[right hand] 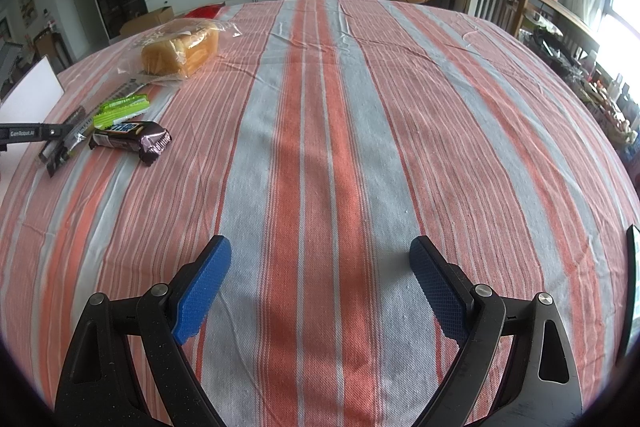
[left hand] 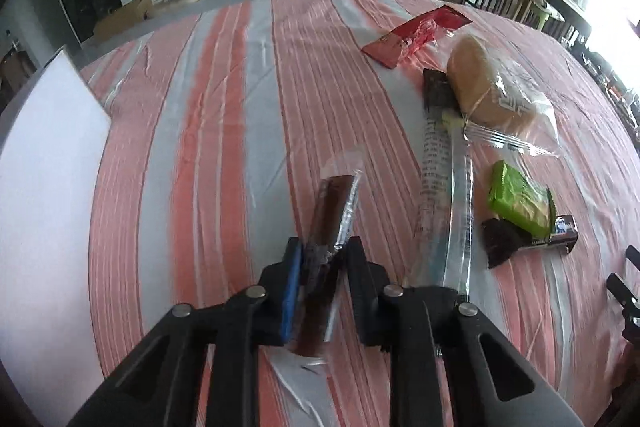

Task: Organize snacks
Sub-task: 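Grasp the brown wafer-roll pack with the left gripper and lift, then lower the brown wafer-roll pack onto the table and open the left gripper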

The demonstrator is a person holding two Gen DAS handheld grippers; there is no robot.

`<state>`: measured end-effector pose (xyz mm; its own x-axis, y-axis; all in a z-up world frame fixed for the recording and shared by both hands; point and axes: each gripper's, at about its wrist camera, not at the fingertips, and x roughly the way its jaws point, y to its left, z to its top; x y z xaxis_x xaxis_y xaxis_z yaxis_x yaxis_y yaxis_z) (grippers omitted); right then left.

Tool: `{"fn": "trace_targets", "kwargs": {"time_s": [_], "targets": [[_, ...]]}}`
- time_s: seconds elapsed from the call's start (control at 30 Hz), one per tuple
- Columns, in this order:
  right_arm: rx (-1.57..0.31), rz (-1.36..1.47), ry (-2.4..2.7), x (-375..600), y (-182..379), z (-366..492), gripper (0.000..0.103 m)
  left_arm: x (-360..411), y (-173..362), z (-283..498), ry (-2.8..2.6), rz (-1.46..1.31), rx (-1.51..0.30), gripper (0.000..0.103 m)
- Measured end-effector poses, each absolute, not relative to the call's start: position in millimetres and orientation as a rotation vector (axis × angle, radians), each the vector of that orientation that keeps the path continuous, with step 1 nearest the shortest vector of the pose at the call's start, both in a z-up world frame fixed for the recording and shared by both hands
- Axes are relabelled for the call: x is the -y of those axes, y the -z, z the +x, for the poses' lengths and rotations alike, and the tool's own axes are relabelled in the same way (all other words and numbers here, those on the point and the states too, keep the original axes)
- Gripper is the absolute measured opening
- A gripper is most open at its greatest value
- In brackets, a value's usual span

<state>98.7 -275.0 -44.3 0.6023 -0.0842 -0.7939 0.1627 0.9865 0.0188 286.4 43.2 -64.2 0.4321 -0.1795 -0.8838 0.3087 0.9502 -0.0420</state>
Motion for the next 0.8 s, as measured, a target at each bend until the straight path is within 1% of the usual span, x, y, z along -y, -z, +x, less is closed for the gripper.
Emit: {"fn": "trace_targets", "kwargs": {"time_s": [0.07,0.3,0.43,0.53,0.6,0.63,0.67,0.73,0.8], "targets": [[-0.914,0.093,0.143,275.3,44.3,98.5,0.093,-48.3,64.7,278.3,0.286,0.104,-1.074,0.019],[-0.914,0.093,0.143,275.0,44.4,98.7,0.093,-87.5,58.5,208.7,0.22,-0.051,-1.041,0.018],[-0.914,0.093,0.143,274.9,44.4,98.7,0.093,-91.6,51.9,176.5,0.24,-0.078,-1.022,0.018],[-0.914,0.093,0.143,275.0,44.3,98.6,0.093,-83.8,50.6,168.5,0.252,-0.041,-1.011,0.019],[-0.914,0.093,0.143,274.9,44.4,98.7,0.093,-77.7,55.0,171.5,0.264,-0.033,-1.012,0.029],[-0.914,0.093,0.143,275.0,44.3,98.6,0.093,-74.8,58.6,175.7,0.26,-0.036,-1.019,0.046],[-0.914,0.093,0.143,275.1,44.3,98.5,0.093,-74.5,60.9,178.6,0.253,-0.04,-1.019,0.061],[-0.914,0.094,0.143,274.8,44.4,98.7,0.093,-76.3,66.3,183.5,0.231,-0.063,-0.998,0.072],[-0.914,0.094,0.143,274.9,44.5,98.7,0.093,-79.3,69.0,185.6,0.223,-0.083,-0.964,0.077]]}}
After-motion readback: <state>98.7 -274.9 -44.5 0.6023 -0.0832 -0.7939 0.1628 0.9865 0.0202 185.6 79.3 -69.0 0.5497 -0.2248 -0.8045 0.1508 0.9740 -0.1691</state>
